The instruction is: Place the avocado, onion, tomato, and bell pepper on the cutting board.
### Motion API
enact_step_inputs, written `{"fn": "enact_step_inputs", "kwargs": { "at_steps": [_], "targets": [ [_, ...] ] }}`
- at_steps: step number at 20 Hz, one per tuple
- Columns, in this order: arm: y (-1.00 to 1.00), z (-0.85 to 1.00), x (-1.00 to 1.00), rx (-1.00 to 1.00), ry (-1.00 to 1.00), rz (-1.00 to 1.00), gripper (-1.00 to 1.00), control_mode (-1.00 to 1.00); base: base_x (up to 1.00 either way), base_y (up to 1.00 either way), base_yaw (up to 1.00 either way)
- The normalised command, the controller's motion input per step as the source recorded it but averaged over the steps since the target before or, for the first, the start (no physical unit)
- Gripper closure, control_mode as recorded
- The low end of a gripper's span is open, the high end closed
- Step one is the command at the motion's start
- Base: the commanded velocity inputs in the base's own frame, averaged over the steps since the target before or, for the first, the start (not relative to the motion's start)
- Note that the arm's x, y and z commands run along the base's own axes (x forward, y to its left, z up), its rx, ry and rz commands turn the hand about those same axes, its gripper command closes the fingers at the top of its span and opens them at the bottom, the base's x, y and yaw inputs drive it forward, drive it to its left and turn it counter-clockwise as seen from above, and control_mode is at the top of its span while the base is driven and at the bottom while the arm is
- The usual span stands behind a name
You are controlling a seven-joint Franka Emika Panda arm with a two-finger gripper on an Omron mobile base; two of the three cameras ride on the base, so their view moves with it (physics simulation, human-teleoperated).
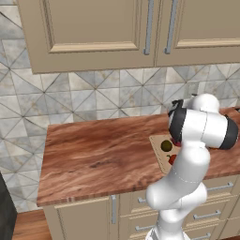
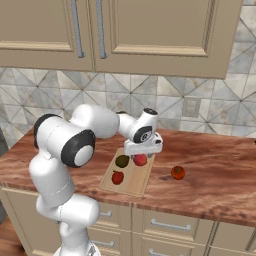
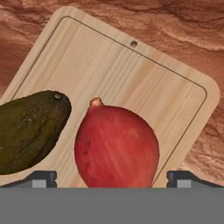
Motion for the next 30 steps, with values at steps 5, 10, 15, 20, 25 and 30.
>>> {"fn": "enact_step_inputs", "kwargs": {
  "at_steps": [5,10,15,20,25,30],
  "targets": [
    [-0.05,0.60,-0.35,0.00,-0.03,-0.01,-1.00,-1.00,0.00,0.00,0.00],
    [0.00,0.72,-0.63,0.00,0.00,-0.10,-1.00,-1.00,0.00,0.00,0.00],
    [0.02,0.47,-0.59,0.00,0.00,-0.12,-1.00,-1.00,0.00,0.00,0.00],
    [0.00,0.15,-0.41,0.00,0.05,-0.34,-1.00,-1.00,0.00,0.00,0.00],
    [0.00,0.03,-0.08,-0.02,0.03,-0.44,-1.00,-1.00,0.00,0.00,0.00],
    [-0.06,0.12,0.00,-0.07,0.00,-0.29,-1.00,-1.00,0.00,0.00,0.00]
  ]
}}
